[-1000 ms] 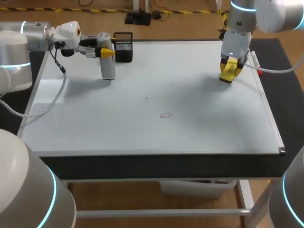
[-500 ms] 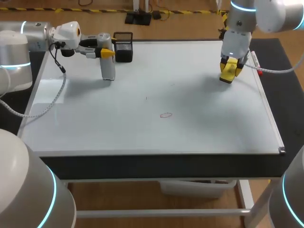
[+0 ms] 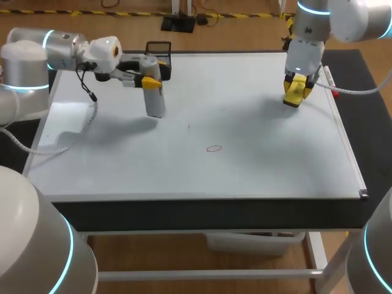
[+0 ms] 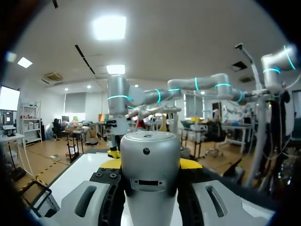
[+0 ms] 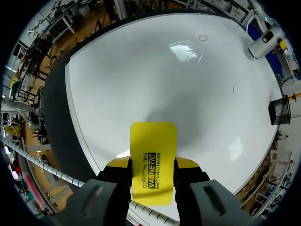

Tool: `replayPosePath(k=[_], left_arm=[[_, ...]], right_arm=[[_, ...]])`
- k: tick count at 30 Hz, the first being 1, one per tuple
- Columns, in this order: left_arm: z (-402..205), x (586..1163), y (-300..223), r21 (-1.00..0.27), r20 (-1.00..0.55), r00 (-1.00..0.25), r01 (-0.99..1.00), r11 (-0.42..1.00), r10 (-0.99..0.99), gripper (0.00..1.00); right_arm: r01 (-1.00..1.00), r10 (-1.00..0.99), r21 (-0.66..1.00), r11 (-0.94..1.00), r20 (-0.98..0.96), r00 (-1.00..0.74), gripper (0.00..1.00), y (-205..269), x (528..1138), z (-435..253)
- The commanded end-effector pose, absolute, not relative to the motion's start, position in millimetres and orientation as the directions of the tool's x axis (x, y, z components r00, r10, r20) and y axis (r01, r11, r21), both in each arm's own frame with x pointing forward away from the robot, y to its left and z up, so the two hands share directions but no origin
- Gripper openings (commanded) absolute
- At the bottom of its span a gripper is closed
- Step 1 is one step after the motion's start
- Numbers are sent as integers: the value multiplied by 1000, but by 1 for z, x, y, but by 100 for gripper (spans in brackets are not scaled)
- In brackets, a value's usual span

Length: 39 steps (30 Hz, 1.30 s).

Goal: Pick up the inspection probe, press it on each red-marked spot on the whiteboard one by one, put down the probe, pick up the eraser, and wipe off all the red marks.

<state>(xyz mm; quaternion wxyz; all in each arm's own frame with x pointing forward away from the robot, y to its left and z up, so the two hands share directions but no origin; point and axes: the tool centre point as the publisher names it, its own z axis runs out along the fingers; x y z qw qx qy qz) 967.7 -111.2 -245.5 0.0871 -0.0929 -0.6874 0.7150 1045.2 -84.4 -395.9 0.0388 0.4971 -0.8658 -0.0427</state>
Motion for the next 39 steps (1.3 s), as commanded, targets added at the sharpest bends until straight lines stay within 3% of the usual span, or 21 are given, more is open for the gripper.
replayPosePath(k=[1,20,39], left_arm=[[-247,953,-131,-999,-16,-957,1,-50,291,0],[-258,879,-217,-997,20,-850,-57,-54,526,0],[-262,858,-260,-998,6,-784,-46,-48,621,0]], right_arm=[[-859,-865,112,500,28,-501,0,-85,1046,-395],[-859,-865,112,500,28,-501,0,-85,1046,-395],[-859,-865,112,500,28,-501,0,-85,1046,-395]])
